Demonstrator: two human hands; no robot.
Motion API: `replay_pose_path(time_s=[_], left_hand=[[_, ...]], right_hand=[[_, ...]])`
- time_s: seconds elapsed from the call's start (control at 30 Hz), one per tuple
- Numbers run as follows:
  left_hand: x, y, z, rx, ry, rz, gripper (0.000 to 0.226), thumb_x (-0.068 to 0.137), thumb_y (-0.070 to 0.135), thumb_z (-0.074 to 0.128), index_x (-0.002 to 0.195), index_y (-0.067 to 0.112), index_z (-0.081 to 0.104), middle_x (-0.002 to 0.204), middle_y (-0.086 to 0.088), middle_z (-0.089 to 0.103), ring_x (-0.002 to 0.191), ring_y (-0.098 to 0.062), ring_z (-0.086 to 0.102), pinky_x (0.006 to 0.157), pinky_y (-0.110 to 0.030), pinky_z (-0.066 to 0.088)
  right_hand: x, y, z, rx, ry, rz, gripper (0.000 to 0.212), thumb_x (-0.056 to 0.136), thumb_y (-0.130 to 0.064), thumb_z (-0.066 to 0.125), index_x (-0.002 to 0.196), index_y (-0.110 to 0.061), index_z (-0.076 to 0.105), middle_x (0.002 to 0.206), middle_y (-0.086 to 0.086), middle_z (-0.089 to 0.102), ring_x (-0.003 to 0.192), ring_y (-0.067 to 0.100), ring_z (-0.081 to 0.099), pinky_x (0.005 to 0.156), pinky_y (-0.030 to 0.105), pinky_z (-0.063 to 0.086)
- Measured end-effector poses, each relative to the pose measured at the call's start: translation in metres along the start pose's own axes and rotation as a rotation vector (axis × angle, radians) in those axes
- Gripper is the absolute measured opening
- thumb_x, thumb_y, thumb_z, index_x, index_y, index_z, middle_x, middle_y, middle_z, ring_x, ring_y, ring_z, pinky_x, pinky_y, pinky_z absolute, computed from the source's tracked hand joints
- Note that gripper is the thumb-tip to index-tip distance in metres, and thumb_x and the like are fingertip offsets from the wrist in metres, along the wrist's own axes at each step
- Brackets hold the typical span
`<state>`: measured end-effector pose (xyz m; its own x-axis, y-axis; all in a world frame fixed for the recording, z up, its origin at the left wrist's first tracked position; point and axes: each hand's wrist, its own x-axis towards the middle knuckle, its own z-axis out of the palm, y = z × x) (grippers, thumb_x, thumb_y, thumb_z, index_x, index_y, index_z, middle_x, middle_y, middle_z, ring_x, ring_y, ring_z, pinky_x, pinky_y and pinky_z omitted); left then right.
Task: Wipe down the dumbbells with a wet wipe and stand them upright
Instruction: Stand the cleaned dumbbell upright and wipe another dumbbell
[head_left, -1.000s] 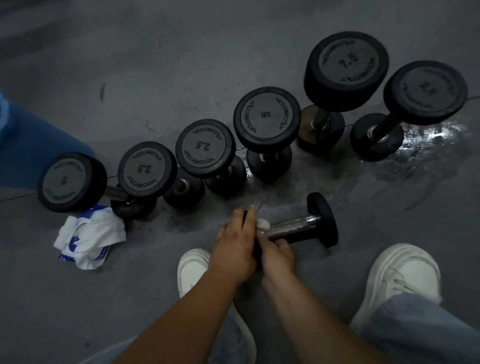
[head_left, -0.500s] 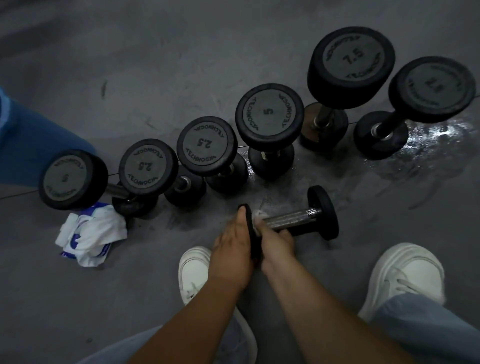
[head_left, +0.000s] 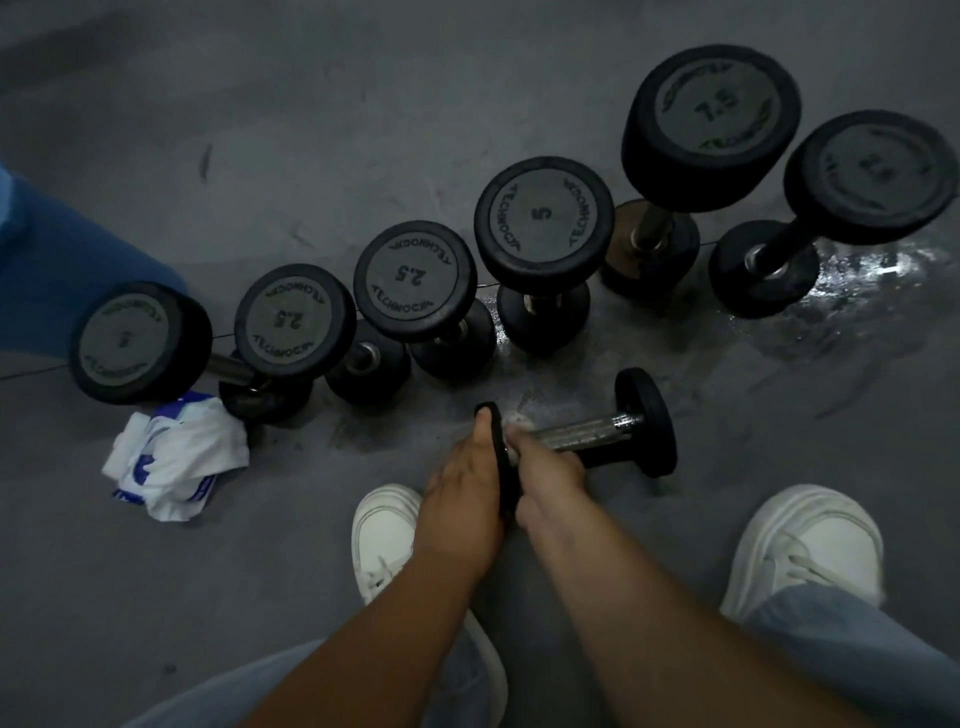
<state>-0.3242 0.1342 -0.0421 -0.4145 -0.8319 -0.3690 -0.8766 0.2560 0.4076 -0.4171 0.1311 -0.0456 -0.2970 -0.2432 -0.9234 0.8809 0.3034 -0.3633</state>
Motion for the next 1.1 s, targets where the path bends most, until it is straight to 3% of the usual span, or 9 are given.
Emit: replay_pose_path(time_s=[0.1, 0.2, 0.37, 0.43, 0.53, 0.7, 0.77, 0.87, 1.1], left_hand=[[-0.004, 0.003, -0.002, 0.012, -0.008, -0.014, 0.097, 0.092, 0.033, 0.061, 0.156, 0.022, -0.010, 0.153, -0.007, 0.036, 0.137, -0.020, 0.041, 0.107, -0.031, 0.035], [-0.001, 0.001, -0.001, -0.003, -0.007, -0.014, 0.100, 0.089, 0.032, 0.064, 0.157, 0.023, -0.008, 0.151, -0.005, 0.039, 0.134, -0.020, 0.044, 0.105, -0.031, 0.037], [-0.001, 0.003, -0.004, -0.008, -0.040, -0.026, 0.105, 0.085, 0.031, 0.067, 0.157, 0.024, -0.009, 0.149, -0.004, 0.040, 0.132, -0.021, 0.045, 0.103, -0.031, 0.038], [-0.001, 0.002, -0.005, -0.006, -0.057, -0.032, 0.107, 0.083, 0.028, 0.067, 0.156, 0.025, -0.011, 0.151, -0.005, 0.038, 0.132, -0.023, 0.046, 0.103, -0.033, 0.038], [0.000, 0.002, -0.004, -0.008, -0.048, -0.021, 0.107, 0.083, 0.028, 0.067, 0.157, 0.023, -0.010, 0.151, -0.006, 0.038, 0.132, -0.023, 0.046, 0.104, -0.034, 0.039], [-0.002, 0.002, -0.005, -0.002, -0.053, -0.024, 0.107, 0.084, 0.027, 0.067, 0.156, 0.023, -0.012, 0.150, -0.006, 0.037, 0.132, -0.024, 0.045, 0.104, -0.033, 0.037], [-0.003, 0.003, -0.004, 0.011, -0.051, -0.022, 0.106, 0.085, 0.025, 0.066, 0.156, 0.023, -0.013, 0.151, -0.006, 0.036, 0.133, -0.022, 0.044, 0.104, -0.031, 0.036], [-0.001, 0.002, -0.002, 0.033, -0.011, -0.011, 0.100, 0.090, 0.025, 0.061, 0.155, 0.022, -0.015, 0.151, -0.005, 0.038, 0.132, -0.021, 0.045, 0.103, -0.030, 0.036], [-0.002, 0.002, 0.000, 0.025, -0.012, -0.030, 0.097, 0.092, 0.027, 0.059, 0.156, 0.024, -0.014, 0.150, -0.005, 0.040, 0.131, -0.021, 0.047, 0.103, -0.030, 0.037]], right_hand=[[-0.007, 0.016, -0.019, -0.069, -0.035, -0.046, 0.033, 0.081, -0.012, 0.077, 0.108, -0.001, 0.062, 0.093, 0.014, 0.073, 0.085, 0.026, 0.072, 0.078, 0.038, 0.059], [-0.005, 0.013, -0.021, -0.089, -0.045, -0.032, 0.033, 0.081, -0.011, 0.076, 0.108, -0.001, 0.060, 0.092, 0.014, 0.072, 0.077, 0.023, 0.070, 0.065, 0.031, 0.057], [0.001, -0.005, -0.025, -0.278, -0.149, 0.169, 0.005, 0.090, -0.014, 0.066, 0.087, -0.012, 0.063, 0.059, 0.002, 0.062, 0.037, 0.005, 0.050, 0.031, 0.014, 0.030], [0.001, 0.003, -0.041, -0.323, -0.205, 0.294, 0.017, 0.095, -0.014, 0.057, 0.079, -0.016, 0.056, 0.045, -0.004, 0.052, 0.030, 0.001, 0.038, 0.029, 0.012, 0.022], [0.002, -0.009, -0.038, -0.285, -0.235, 0.293, 0.019, 0.096, -0.004, 0.047, 0.086, -0.012, 0.061, 0.052, -0.001, 0.052, 0.033, 0.002, 0.040, 0.035, 0.012, 0.032], [-0.006, -0.044, -0.039, -0.017, -0.346, 0.457, 0.027, 0.078, 0.003, 0.043, 0.091, 0.004, 0.067, 0.077, 0.015, 0.060, 0.064, 0.016, 0.050, 0.069, 0.022, 0.047], [-0.002, -0.036, -0.029, -0.064, -0.296, 0.415, 0.015, 0.092, -0.007, 0.051, 0.089, -0.003, 0.064, 0.066, 0.009, 0.060, 0.053, 0.011, 0.050, 0.055, 0.017, 0.045], [0.017, -0.017, -0.005, -0.255, -0.226, 0.239, 0.021, 0.096, -0.020, 0.058, 0.075, -0.018, 0.062, 0.049, -0.005, 0.049, 0.032, 0.001, 0.037, 0.032, 0.013, 0.029], [0.004, -0.006, -0.020, -0.226, -0.217, 0.112, 0.009, 0.091, -0.017, 0.065, 0.093, -0.009, 0.069, 0.063, -0.001, 0.060, 0.039, 0.003, 0.048, 0.039, 0.013, 0.040]])
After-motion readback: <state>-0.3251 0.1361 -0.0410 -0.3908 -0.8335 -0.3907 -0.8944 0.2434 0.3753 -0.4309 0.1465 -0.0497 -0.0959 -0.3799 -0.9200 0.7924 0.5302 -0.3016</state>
